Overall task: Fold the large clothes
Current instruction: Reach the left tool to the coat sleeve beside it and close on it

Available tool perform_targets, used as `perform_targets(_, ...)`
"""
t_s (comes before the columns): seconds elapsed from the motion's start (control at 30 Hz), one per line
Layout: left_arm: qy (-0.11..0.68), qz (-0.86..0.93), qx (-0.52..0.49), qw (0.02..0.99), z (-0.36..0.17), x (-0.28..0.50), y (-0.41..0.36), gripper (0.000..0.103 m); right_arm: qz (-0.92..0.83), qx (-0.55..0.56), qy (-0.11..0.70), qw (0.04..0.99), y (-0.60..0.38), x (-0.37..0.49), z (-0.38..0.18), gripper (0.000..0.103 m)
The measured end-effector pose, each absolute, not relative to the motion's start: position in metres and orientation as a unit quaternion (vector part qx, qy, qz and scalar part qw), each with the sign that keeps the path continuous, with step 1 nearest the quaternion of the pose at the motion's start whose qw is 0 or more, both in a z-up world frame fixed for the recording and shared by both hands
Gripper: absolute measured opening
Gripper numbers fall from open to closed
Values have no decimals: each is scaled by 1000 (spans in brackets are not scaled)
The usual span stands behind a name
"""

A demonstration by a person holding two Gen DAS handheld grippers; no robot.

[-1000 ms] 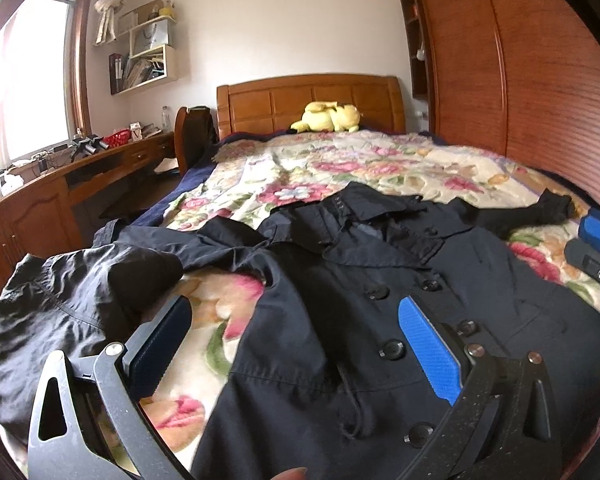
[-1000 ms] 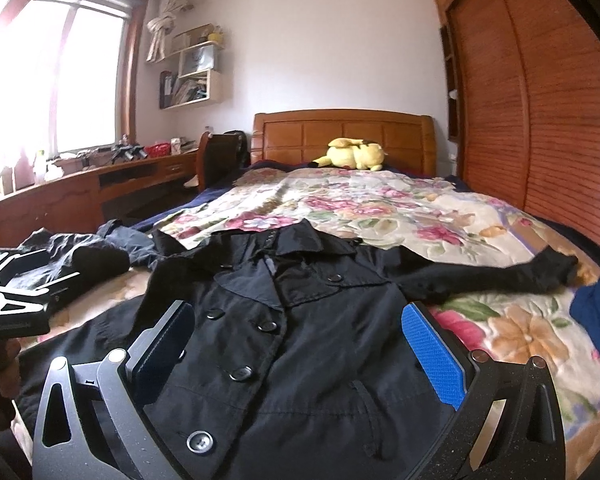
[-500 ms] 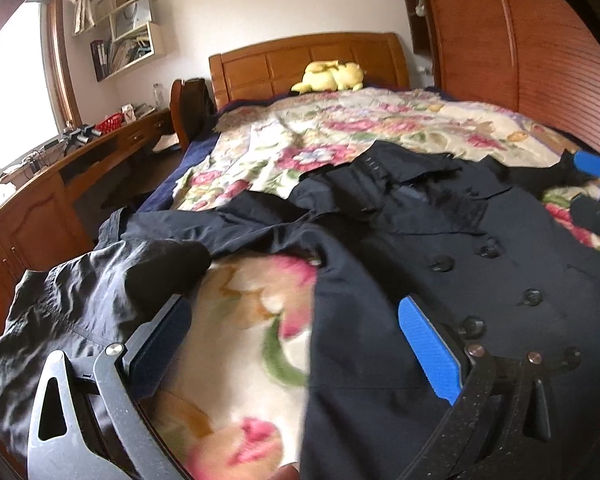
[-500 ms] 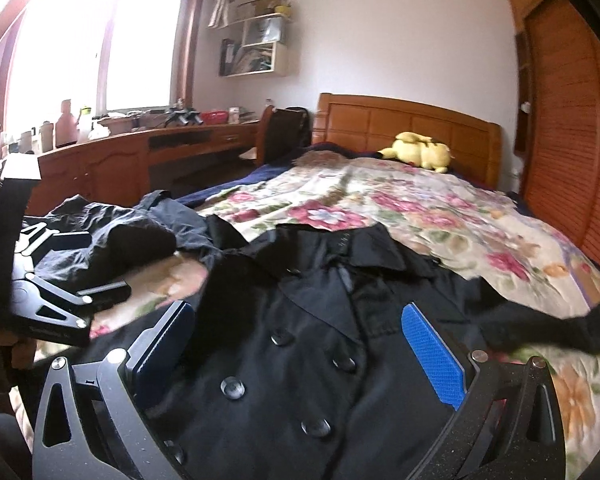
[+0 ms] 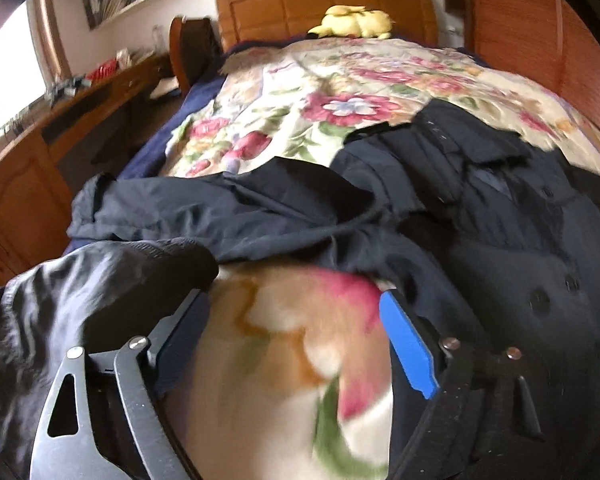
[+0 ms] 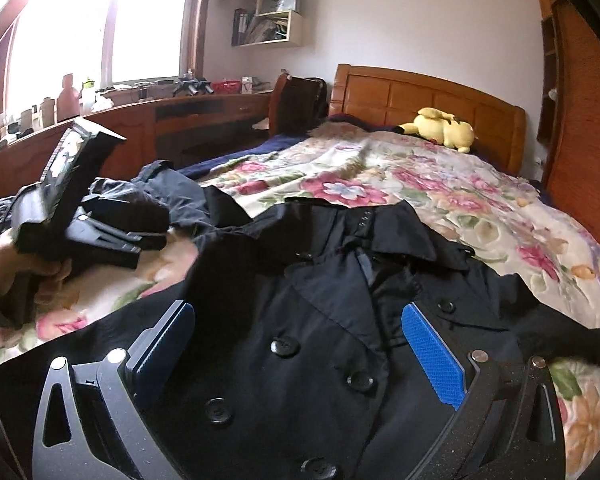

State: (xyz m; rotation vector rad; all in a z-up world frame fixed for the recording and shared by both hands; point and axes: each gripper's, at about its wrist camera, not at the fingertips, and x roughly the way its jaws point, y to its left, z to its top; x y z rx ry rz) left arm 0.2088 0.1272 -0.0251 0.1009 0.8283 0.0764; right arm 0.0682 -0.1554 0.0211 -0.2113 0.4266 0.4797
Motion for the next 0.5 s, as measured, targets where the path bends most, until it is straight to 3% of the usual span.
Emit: perform_targets(0.5, 451, 80, -67, 887, -48, 277, 152, 78, 233, -97, 212, 944, -147, 69, 23, 103)
